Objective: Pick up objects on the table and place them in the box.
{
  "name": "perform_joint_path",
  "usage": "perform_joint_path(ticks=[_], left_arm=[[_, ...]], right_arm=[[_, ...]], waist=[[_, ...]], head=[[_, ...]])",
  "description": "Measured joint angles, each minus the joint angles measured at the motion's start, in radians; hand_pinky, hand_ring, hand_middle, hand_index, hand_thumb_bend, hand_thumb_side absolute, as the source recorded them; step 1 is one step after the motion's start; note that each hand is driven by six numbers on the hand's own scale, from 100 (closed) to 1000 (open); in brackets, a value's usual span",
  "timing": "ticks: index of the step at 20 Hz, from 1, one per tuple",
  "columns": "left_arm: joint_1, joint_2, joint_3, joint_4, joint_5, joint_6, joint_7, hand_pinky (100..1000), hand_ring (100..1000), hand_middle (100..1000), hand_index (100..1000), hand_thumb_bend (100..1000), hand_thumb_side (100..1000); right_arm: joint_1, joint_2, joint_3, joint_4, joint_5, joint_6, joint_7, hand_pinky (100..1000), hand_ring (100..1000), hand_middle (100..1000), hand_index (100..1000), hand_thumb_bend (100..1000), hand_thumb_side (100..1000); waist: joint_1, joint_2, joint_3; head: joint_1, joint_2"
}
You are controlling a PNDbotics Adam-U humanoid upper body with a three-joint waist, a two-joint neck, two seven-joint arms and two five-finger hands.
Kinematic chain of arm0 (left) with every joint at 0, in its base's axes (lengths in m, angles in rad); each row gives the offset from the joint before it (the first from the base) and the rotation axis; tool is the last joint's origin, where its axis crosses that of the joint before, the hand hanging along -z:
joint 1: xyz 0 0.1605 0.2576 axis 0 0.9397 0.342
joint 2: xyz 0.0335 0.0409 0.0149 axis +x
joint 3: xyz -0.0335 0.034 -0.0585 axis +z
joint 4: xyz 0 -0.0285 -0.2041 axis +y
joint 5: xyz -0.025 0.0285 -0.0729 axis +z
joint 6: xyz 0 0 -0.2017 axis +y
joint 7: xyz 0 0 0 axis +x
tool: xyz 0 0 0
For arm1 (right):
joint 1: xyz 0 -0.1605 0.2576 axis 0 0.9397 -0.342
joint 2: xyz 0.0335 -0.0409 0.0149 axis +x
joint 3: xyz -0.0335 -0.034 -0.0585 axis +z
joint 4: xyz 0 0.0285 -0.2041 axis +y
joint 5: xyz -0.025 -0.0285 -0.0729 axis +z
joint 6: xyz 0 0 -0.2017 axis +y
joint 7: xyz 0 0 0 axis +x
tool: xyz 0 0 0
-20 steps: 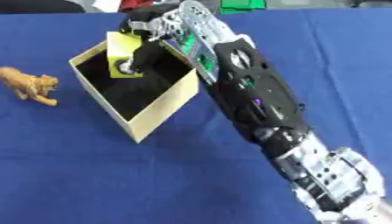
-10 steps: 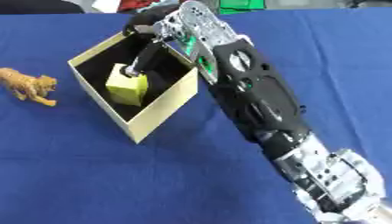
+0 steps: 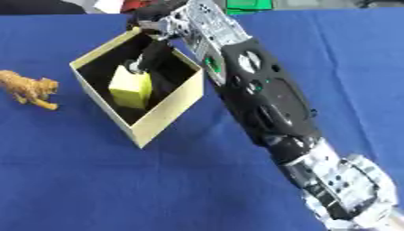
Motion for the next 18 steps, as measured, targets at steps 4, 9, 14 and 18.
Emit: perform_joint_path(ticks=[4,9,14,18], left_arm=[[0.0,0.0,0.0,0.0,0.001,0.0,0.0,732,710,662,757,251,915],[0.003,0.0,0.0,0.0,0.001,0.0,0.0,732,711,662,757,249,915],[0.004,0.0,0.0,0.0,0.0,0.0,0.0,732,711,663,757,249,915],[0.005,0.0,0.0,0.0,0.0,0.0,0.0,732,711,663,757,249,914]], right_arm=[[0.012,-0.023,-0.034,-0.054,0.015,0.022,-0.024,944,1000,958,1000,245,595],[0.025,-0.075,-0.081,-0.099,0.045,0.057,-0.051,939,1000,947,1000,237,591],[0.03,-0.142,-0.114,-0.099,0.059,0.088,-0.064,939,1000,952,1000,235,599],[0.036,-0.187,-0.125,-0.073,0.058,0.102,-0.072,940,1000,956,1000,234,625]], waist=[[0.005,0.0,-0.006],[0.01,0.0,-0.016],[0.012,-0.001,-0.026],[0.012,-0.001,-0.029]], head=[[0.0,-0.004],[-0.003,-0.004],[-0.003,-0.004],[-0.002,-0.003]])
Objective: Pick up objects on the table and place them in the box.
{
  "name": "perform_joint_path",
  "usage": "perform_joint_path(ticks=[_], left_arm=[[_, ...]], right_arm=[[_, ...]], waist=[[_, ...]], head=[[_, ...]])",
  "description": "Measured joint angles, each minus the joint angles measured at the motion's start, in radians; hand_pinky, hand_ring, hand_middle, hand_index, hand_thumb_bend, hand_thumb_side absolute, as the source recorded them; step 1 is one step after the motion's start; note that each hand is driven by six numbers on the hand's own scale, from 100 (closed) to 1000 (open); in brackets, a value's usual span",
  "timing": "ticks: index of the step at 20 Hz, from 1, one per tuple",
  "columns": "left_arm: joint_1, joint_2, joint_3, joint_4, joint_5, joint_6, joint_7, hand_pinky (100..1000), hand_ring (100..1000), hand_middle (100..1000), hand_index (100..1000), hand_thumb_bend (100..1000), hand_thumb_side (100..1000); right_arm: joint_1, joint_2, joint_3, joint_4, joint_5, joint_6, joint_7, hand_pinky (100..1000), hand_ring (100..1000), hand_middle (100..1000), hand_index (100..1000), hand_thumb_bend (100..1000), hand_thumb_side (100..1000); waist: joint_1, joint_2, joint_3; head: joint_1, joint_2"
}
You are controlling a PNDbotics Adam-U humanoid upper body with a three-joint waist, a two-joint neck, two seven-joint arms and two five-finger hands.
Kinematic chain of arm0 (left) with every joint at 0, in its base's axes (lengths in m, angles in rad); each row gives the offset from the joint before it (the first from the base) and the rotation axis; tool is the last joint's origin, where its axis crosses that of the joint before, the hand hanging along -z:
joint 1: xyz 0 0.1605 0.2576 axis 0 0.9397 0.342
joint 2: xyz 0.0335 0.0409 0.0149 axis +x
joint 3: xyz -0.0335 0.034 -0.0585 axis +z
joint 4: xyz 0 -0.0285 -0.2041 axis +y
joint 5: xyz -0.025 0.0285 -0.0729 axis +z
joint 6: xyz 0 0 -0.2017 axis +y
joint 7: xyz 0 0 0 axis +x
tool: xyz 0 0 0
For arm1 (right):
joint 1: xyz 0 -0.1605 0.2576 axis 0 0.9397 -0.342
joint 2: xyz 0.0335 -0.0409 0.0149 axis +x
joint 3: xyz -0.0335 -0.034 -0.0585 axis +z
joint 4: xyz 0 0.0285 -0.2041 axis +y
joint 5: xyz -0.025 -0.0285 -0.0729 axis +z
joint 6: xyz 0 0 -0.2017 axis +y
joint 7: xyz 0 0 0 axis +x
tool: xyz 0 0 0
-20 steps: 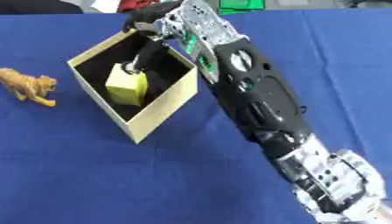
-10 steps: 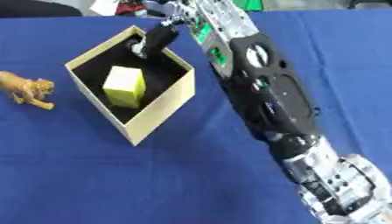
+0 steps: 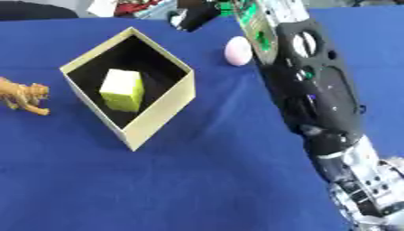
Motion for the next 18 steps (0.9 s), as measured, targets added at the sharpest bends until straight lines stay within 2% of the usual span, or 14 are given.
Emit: perform_joint_path(ticks=[4,9,12,14,18], left_arm=[[0.0,0.0,0.0,0.0,-0.002,0.0,0.0,732,711,663,757,248,913],[0.0,0.001,0.0,0.0,-0.005,0.0,0.0,732,711,663,757,247,911],[0.0,0.001,0.0,0.0,-0.007,0.0,0.0,731,711,663,757,246,911],[0.0,0.001,0.0,0.0,-0.007,0.0,0.0,731,711,663,757,244,906],[0.0,0.001,0.0,0.0,-0.008,0.001,0.0,731,711,664,757,243,905]], right_arm=[[0.015,-0.047,-0.006,0.045,-0.013,0.009,-0.008,940,1000,956,1000,227,637],[0.039,-0.065,-0.011,0.087,-0.038,0.016,-0.015,939,1000,943,1000,215,657],[0.048,-0.067,-0.013,0.117,-0.049,0.02,-0.016,939,1000,915,1000,278,605],[0.052,-0.067,-0.017,0.139,-0.056,0.023,-0.017,950,1000,918,1000,308,534],[0.053,-0.066,-0.017,0.187,-0.062,0.026,-0.019,956,1000,924,1000,368,521]], waist=[[0.0,-0.001,-0.003],[0.0,-0.002,-0.002],[0.0,-0.002,0.001],[0.001,-0.002,0.002],[0.001,-0.002,0.003]], head=[[0.003,0.0],[0.004,0.0],[0.004,0.0],[0.004,-0.001],[0.004,-0.001]])
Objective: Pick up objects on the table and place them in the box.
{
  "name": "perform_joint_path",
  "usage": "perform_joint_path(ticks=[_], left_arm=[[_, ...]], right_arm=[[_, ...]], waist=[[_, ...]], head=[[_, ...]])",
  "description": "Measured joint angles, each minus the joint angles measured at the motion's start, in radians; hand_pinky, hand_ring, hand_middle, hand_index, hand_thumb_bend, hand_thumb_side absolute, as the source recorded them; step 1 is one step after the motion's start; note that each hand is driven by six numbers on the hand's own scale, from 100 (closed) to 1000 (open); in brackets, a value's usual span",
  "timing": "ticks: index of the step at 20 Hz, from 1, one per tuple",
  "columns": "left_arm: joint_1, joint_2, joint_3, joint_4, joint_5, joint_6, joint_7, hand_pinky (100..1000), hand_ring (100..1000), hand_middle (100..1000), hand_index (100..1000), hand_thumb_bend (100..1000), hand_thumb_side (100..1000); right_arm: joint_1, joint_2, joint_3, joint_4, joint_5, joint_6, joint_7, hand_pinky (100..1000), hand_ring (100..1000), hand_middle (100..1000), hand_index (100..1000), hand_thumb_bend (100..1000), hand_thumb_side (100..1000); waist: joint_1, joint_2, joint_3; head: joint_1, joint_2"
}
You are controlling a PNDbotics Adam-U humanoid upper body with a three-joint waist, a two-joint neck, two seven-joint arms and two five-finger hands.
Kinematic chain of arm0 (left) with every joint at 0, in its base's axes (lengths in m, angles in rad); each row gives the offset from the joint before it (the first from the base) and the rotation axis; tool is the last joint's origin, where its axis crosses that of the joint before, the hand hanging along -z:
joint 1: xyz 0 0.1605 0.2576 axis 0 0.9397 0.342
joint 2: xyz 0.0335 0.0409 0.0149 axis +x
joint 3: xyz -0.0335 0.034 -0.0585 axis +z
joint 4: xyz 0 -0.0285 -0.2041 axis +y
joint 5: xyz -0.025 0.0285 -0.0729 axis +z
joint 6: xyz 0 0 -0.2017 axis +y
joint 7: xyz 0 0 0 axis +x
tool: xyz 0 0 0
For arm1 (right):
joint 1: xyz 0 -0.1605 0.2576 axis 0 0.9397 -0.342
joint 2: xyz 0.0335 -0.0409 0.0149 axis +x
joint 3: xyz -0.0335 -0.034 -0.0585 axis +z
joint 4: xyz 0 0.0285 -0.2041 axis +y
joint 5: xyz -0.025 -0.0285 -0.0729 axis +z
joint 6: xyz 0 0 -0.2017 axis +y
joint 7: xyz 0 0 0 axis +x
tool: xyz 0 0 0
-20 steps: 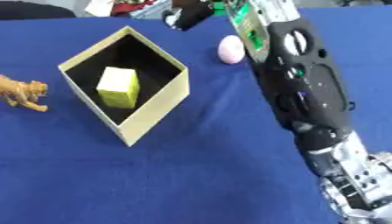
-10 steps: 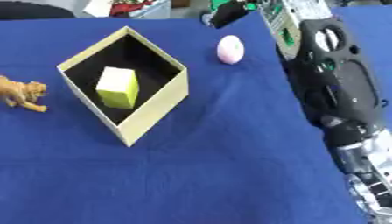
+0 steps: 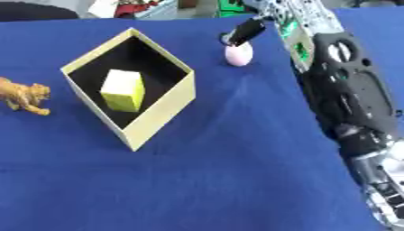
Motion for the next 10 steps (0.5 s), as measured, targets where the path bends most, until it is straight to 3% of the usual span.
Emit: perform_joint_path(ticks=[10], left_arm=[[0.0,0.0,0.0,0.0,-0.001,0.003,-0.006,731,711,664,756,238,902]], right_arm=[[-0.008,0.028,-0.001,0.111,0.035,0.011,-0.012,953,1000,926,1000,386,520]], waist=[[0.001,0.0,0.005]], head=[[0.0,-0.001]])
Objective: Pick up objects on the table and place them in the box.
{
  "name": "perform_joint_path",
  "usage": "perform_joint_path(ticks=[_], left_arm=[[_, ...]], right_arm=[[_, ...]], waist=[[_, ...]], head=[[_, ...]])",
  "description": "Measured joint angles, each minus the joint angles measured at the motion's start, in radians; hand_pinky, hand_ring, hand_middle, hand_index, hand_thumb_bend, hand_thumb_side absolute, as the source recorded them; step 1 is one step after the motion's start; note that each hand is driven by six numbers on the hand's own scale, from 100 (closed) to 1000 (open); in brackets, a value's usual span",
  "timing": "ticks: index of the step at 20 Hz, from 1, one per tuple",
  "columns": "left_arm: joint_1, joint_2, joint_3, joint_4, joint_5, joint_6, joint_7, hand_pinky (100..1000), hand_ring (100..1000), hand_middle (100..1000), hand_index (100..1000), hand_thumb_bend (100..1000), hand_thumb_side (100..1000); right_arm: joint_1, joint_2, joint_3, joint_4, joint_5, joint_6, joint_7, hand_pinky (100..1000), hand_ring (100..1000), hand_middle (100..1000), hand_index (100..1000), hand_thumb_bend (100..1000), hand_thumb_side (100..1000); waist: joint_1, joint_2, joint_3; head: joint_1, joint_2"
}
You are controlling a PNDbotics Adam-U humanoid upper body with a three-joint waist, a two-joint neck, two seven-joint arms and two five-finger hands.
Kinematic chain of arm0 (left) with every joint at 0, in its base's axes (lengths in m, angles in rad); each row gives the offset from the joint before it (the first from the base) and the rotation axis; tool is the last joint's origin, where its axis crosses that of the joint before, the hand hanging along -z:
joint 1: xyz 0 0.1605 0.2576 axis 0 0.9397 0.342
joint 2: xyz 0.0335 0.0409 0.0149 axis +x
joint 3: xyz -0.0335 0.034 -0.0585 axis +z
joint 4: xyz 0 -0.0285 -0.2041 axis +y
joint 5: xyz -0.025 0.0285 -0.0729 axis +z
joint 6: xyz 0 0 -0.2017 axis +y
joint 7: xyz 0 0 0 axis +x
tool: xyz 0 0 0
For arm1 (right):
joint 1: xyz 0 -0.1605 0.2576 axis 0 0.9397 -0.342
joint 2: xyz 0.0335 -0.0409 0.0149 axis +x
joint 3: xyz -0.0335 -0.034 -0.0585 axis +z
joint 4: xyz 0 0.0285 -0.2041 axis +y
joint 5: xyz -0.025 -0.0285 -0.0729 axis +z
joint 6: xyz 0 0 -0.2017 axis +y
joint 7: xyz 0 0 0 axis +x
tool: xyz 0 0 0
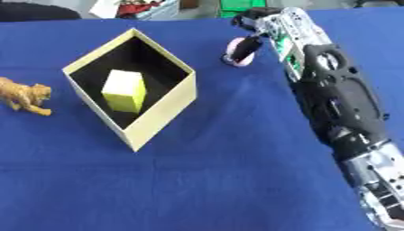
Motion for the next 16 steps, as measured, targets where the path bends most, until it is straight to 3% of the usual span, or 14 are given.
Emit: perform_joint_path(ticks=[13,16], left_arm=[[0.0,-0.001,0.0,0.0,0.0,0.001,-0.007,731,711,663,756,235,901],[0.0,-0.001,0.0,0.0,0.0,0.001,-0.008,731,711,662,756,234,900]], right_arm=[[-0.007,0.006,-0.026,0.047,0.045,0.033,-0.014,949,994,907,1000,325,542],[-0.007,0.006,-0.029,0.048,0.045,0.032,-0.007,944,987,882,951,300,539]], waist=[[-0.001,0.001,0.0],[-0.001,0.002,0.0]], head=[[0.0,-0.005],[0.0,-0.006]])
